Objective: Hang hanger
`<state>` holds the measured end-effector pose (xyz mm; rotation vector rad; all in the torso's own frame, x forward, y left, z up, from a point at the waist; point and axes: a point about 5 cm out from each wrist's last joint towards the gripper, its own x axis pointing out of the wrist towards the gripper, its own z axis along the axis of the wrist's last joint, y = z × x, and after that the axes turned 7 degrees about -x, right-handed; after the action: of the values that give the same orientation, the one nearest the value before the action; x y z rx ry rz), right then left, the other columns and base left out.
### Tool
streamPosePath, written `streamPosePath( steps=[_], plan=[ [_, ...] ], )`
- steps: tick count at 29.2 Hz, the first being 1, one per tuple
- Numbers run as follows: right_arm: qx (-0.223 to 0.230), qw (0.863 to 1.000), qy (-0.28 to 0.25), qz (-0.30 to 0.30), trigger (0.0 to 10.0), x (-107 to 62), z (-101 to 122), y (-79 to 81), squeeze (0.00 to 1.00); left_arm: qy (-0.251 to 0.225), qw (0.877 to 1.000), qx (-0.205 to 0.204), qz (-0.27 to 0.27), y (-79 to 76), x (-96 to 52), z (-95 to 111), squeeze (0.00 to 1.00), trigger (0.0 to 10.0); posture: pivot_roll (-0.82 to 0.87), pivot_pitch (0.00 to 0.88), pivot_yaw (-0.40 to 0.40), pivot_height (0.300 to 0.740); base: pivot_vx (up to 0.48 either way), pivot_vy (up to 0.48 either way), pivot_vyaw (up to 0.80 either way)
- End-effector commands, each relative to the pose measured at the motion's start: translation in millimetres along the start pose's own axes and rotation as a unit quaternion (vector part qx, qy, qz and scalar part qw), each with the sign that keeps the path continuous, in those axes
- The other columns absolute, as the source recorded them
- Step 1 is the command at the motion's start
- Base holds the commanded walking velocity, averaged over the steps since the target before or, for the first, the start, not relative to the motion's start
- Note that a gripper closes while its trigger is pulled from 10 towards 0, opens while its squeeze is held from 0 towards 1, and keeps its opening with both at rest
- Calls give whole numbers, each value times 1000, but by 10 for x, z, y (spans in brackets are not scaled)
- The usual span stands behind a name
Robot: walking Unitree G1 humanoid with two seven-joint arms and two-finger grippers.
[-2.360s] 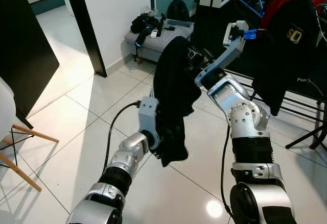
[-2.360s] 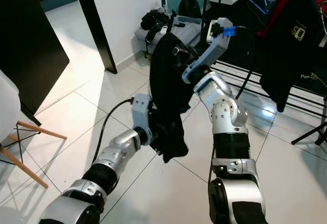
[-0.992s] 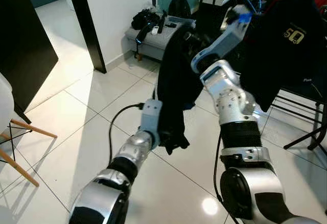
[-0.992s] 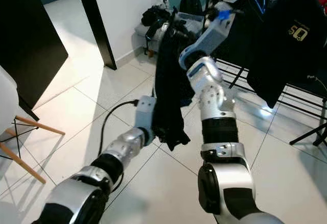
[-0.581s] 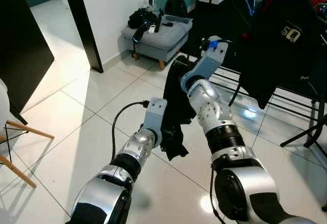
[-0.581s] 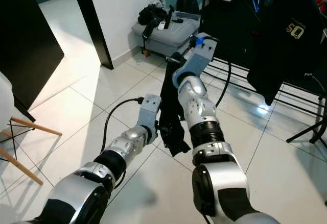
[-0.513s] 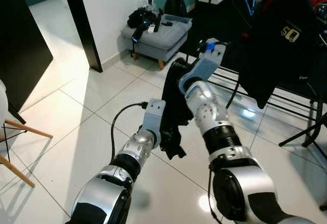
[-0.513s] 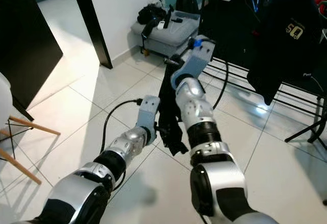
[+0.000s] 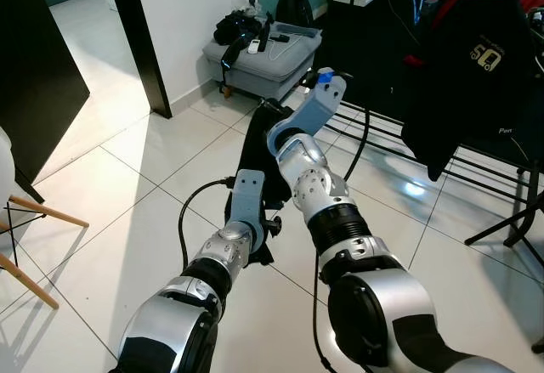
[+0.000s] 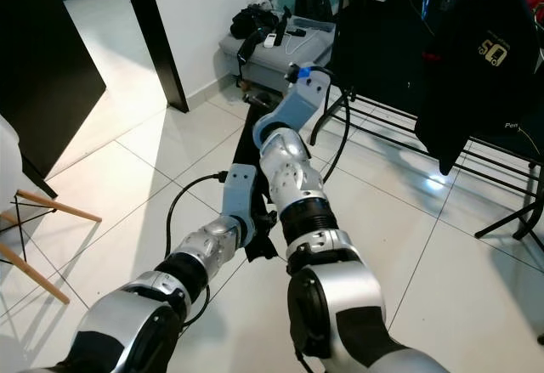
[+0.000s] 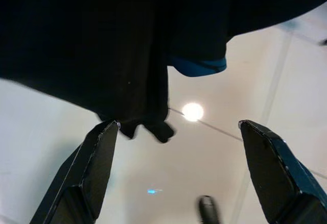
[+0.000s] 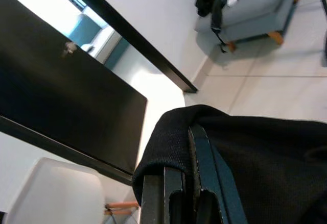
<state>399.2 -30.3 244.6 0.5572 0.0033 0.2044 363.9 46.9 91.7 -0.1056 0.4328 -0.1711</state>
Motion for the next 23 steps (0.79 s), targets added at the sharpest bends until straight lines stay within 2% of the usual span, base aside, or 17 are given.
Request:
streamPosePath(
  steps=[1, 5, 7, 10, 14, 15, 17, 20, 22, 23],
  plan=[
    [7, 999, -20, 29, 0, -1, 111, 177, 0, -1, 1000, 15, 12, -47, -6, -47, 1000, 10000, -74, 140, -5, 740, 0, 0, 0],
    [18, 998, -19, 51, 0, -23, 136, 277, 0, -24, 998, 27, 42, 65, -3, 4, 1000, 10000, -74, 140, -6, 740, 0, 0, 0],
    [28, 995, -14, 90, 0, -74, 162, 398, 0, -47, 995, 46, 75, 206, -9, 43, 1000, 10000, -77, 138, -7, 740, 0, 0, 0],
    [29, 992, -10, 120, 0, -138, 190, 472, 0, -66, 990, 54, 111, 343, -22, 72, 1000, 10000, -81, 136, -5, 740, 0, 0, 0],
    [38, 989, -4, 142, 0, -198, 209, 502, 0, -84, 987, 30, 132, 434, -36, 100, 1000, 10000, -81, 135, -6, 740, 0, 0, 0],
    [40, 986, 3, 159, 0, -240, 205, 525, 0, -93, 989, -8, 113, 413, -35, 113, 1000, 10000, -82, 133, -5, 740, 0, 0, 0],
    [42, 982, 14, 182, 0, -300, 182, 557, 0, -109, 990, -55, 70, 340, -34, 139, 1000, 10000, -83, 130, -3, 740, 0, 0, 0],
    [42, 981, 20, 189, 0, -323, 169, 567, 0, -115, 990, -67, 52, 304, -35, 150, 1000, 10000, -83, 130, -3, 740, 0, 0, 0],
    [39, 979, 30, 197, 0, -364, 128, 567, 0, -131, 984, -116, -19, 121, -38, 209, 1000, 10000, -83, 133, 1, 740, 0, 0, 0],
    [39, 979, 30, 197, 0, -364, 128, 567, 0, -131, 984, -116, -19, 121, -38, 209, 1000, 10000, -83, 133, 1, 740, 0, 0, 0]
  ],
)
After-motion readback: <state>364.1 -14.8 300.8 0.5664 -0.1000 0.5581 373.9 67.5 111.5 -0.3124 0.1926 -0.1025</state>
